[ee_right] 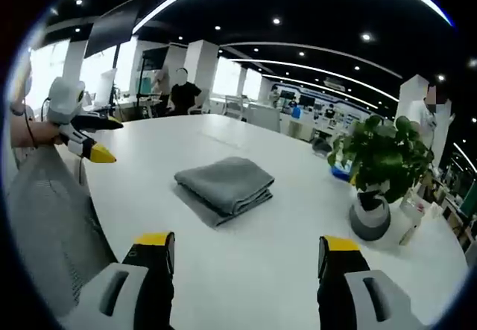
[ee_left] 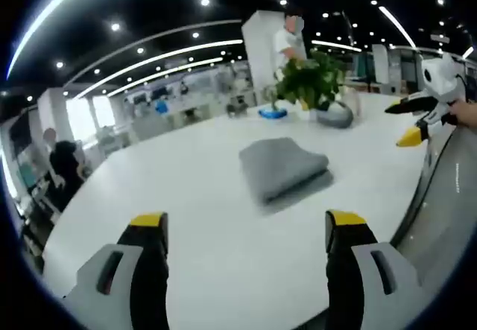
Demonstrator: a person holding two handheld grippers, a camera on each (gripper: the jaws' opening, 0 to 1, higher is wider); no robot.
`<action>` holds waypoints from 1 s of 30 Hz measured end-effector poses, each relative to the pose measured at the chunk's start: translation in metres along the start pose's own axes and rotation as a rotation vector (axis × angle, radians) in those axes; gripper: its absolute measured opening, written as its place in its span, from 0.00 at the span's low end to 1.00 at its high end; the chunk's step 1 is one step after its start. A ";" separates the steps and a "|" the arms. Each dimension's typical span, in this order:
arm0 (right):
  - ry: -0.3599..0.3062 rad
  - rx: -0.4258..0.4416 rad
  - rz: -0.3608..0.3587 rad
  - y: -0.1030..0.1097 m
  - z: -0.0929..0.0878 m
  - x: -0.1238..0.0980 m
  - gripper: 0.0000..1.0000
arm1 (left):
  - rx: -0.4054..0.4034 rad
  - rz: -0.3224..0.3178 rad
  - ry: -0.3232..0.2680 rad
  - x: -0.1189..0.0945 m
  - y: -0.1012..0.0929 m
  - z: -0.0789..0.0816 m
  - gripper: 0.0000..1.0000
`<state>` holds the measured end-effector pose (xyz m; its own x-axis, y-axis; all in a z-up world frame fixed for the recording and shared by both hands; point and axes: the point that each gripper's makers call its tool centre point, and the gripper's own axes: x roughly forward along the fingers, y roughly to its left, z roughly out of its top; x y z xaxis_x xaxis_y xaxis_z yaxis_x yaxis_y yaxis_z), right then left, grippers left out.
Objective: Open the folded towel by lifting each exposed corner and separating the folded layers until the towel lies flat within the target outline without major curled edges
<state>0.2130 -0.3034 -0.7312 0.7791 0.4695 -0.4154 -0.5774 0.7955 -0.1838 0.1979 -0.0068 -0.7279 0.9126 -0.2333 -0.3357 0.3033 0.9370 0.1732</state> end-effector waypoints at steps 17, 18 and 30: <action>-0.006 0.015 -0.016 -0.004 0.001 -0.001 0.78 | 0.007 -0.007 0.009 0.001 0.000 -0.002 0.87; -0.006 0.015 -0.016 -0.003 0.001 -0.001 0.78 | 0.008 -0.007 0.009 0.002 0.000 -0.002 0.87; 0.006 0.006 -0.010 -0.002 -0.001 0.000 0.78 | 0.024 0.000 0.010 0.001 0.000 -0.002 0.87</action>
<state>0.2134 -0.3054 -0.7318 0.7833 0.4597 -0.4185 -0.5684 0.8022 -0.1828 0.1979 -0.0063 -0.7300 0.9096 -0.2309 -0.3455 0.3102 0.9305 0.1948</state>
